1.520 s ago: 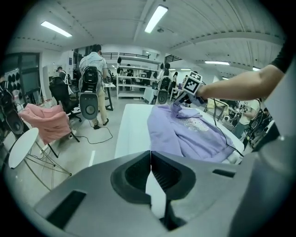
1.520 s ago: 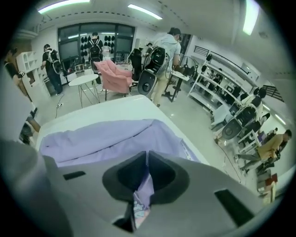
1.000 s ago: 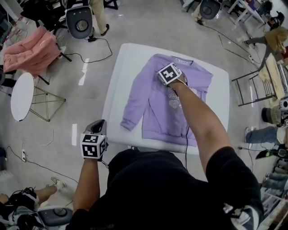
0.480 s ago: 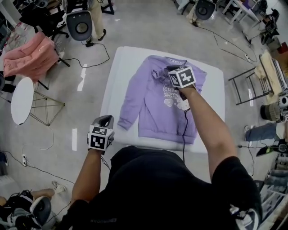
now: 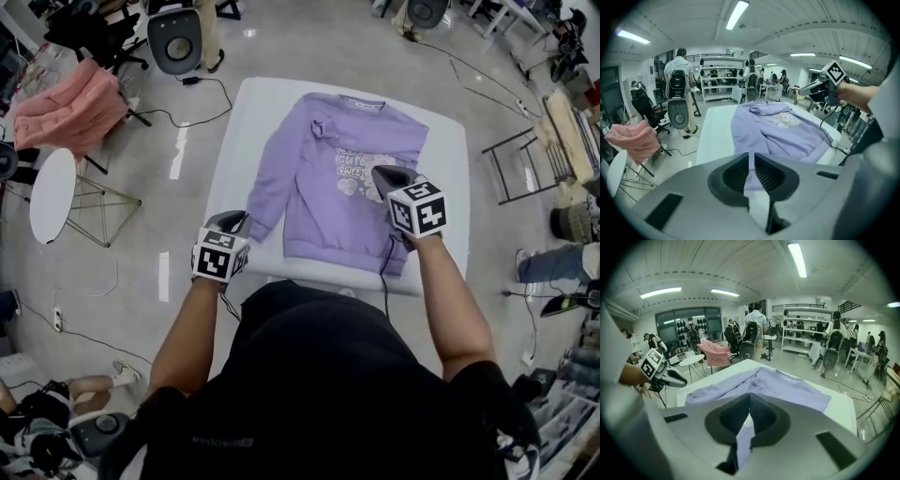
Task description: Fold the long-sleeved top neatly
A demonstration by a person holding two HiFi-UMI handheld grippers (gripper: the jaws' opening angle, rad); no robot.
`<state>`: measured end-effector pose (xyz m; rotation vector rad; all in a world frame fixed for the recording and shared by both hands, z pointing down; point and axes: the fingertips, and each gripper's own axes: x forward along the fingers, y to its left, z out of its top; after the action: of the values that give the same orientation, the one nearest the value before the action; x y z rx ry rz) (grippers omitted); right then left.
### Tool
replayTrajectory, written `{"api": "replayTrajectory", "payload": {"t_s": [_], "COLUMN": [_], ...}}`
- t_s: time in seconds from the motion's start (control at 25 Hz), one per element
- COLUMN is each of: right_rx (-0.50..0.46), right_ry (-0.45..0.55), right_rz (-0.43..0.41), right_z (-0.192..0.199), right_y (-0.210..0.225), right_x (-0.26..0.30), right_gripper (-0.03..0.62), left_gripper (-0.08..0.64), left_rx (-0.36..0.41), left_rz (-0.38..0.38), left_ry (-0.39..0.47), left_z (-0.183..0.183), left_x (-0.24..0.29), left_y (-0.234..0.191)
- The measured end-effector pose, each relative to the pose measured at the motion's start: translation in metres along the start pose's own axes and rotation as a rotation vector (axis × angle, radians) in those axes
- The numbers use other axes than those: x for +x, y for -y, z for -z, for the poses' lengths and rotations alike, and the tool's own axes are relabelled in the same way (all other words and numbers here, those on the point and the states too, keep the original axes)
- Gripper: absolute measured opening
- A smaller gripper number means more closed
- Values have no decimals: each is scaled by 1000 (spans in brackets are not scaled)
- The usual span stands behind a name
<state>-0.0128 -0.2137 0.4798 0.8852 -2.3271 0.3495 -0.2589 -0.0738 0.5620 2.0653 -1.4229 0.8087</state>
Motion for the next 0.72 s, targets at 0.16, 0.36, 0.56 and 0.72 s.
{"api": "replayTrajectory", "payload": {"t_s": [0.16, 0.36, 0.56, 0.72], "right_rx": [66, 143, 134, 139], "right_ry": [1, -27, -38, -29], "right_rz": [2, 2, 16, 17], "right_z": [40, 84, 97, 98], "right_y": [-14, -21, -23, -27], "right_x": [-30, -46, -56, -59], "right_gripper": [5, 5, 5, 5], "left_gripper": [73, 95, 103, 103], "left_rx": [17, 170, 283, 330], "left_rz": [26, 83, 34, -17], "left_ry": [-45, -174, -269, -284], "left_z": [15, 47, 76, 80], "left_x": [2, 24, 47, 52], "left_y": [14, 49, 51, 38]}}
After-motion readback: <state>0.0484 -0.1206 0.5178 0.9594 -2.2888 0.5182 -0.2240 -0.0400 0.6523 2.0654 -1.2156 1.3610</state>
